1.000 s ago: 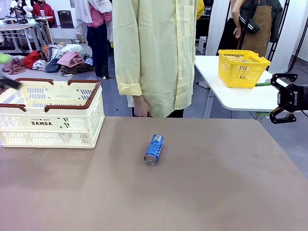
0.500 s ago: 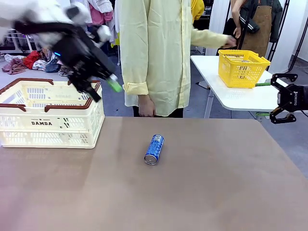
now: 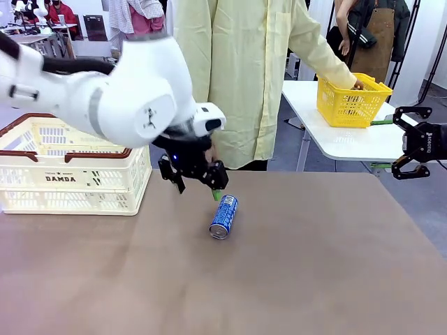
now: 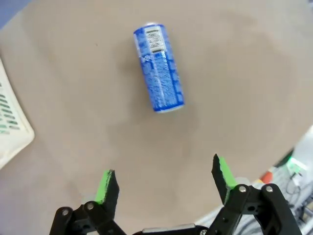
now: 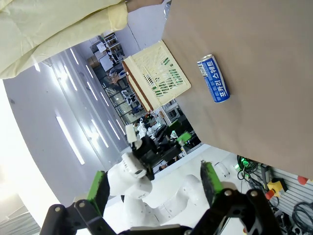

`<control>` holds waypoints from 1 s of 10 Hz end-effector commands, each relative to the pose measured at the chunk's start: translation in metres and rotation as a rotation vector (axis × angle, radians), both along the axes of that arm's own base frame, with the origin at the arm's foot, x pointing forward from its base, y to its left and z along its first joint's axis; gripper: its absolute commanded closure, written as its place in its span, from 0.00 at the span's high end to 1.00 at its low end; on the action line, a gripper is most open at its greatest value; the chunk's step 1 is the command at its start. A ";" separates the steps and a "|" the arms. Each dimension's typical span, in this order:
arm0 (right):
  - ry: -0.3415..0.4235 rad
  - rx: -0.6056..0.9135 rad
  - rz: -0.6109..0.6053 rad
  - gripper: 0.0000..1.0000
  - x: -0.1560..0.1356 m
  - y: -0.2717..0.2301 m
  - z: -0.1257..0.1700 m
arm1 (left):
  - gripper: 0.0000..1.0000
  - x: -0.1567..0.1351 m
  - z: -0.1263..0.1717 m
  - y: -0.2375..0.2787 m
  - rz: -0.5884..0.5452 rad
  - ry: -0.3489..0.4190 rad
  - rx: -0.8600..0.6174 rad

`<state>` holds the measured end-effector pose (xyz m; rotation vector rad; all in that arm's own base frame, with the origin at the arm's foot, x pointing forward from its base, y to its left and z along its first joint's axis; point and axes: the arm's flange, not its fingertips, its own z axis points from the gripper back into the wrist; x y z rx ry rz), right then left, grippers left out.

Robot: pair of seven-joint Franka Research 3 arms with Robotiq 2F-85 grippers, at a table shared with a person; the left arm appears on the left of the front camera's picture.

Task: Place the drinks into the Shopping basket.
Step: Pick up one drink and place it into the Shopping basket.

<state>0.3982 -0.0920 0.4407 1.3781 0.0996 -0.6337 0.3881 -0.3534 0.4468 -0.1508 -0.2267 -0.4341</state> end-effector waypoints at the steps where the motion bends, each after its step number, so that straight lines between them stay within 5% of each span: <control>1: 0.000 -0.003 0.012 1.00 0.000 -0.002 0.003 | 1.00 0.014 -0.007 -0.007 0.015 -0.012 -0.007; 5: 0.000 -0.003 0.012 1.00 0.000 -0.002 0.003 | 1.00 0.007 -0.013 -0.004 0.000 0.002 0.002; 6: 0.000 -0.003 0.012 1.00 0.000 -0.002 0.003 | 1.00 0.025 -0.025 -0.028 0.182 0.049 0.015; 10: 0.000 -0.003 0.012 1.00 0.000 -0.002 0.003 | 1.00 0.055 -0.054 -0.082 0.241 0.046 0.036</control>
